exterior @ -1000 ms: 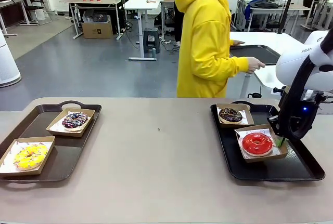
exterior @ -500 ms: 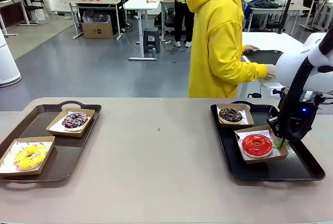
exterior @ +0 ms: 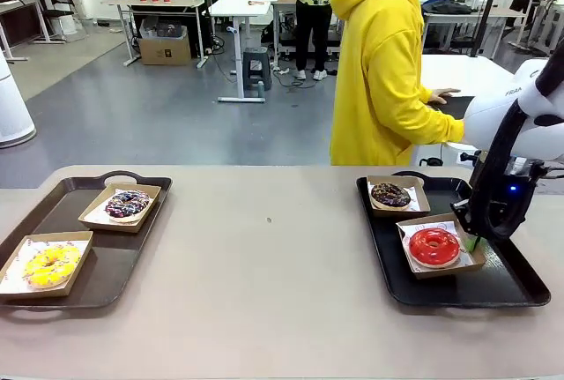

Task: Individually package the donuts and arrange them on the tray.
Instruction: Place the picked Paper togo box on the Handle tray.

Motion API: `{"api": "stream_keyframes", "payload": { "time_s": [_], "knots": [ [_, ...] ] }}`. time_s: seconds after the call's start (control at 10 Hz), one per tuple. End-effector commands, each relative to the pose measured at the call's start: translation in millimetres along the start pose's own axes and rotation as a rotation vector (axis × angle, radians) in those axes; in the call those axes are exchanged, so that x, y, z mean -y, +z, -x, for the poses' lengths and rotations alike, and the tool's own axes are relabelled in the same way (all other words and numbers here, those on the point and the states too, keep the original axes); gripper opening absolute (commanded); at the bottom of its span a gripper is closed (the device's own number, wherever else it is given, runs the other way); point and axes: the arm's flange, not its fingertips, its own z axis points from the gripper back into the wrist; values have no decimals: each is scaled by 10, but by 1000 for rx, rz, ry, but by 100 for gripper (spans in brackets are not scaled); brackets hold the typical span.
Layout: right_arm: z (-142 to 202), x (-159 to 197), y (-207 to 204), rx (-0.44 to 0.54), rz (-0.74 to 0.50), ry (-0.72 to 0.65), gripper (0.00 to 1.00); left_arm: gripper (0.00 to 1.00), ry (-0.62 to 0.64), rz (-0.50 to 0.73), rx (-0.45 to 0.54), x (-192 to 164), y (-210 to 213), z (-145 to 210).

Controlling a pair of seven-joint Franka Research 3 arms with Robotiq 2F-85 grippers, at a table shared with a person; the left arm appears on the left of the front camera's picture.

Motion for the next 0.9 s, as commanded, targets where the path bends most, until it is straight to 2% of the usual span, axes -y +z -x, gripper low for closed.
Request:
{"api": "stream_keyframes", "payload": {
  "time_s": [0.0, 0.1, 0.2, 0.3, 0.4, 0.6, 0.7, 0.8],
  "knots": [
    [-16, 38, -50, 28, -26, 26, 1, 100, 17, -8, 10, 35, -8, 16],
    [-16, 48, -55, 25, -30, 37, 24, 100, 17, -8, 10, 35, -8, 16],
    [-16, 52, -51, 21, -32, 36, 60, 100, 17, -8, 10, 35, -8, 16],
    [-9, 50, -44, 21, -33, 35, 83, 100, 17, -8, 10, 35, -8, 16],
    [-8, 48, -37, 19, -35, 33, 100, 100, 17, -8, 10, 35, -8, 16],
    [-12, 42, -33, 11, -36, 31, 100, 100, 17, -8, 10, 35, -8, 16],
    [-16, 38, -33, 8, -38, 33, 95, 100, 17, -8, 10, 35, -8, 16],
    [-21, 38, -39, 2, -37, 34, 100, 100, 17, -8, 10, 35, -8, 16]
  ]
}}
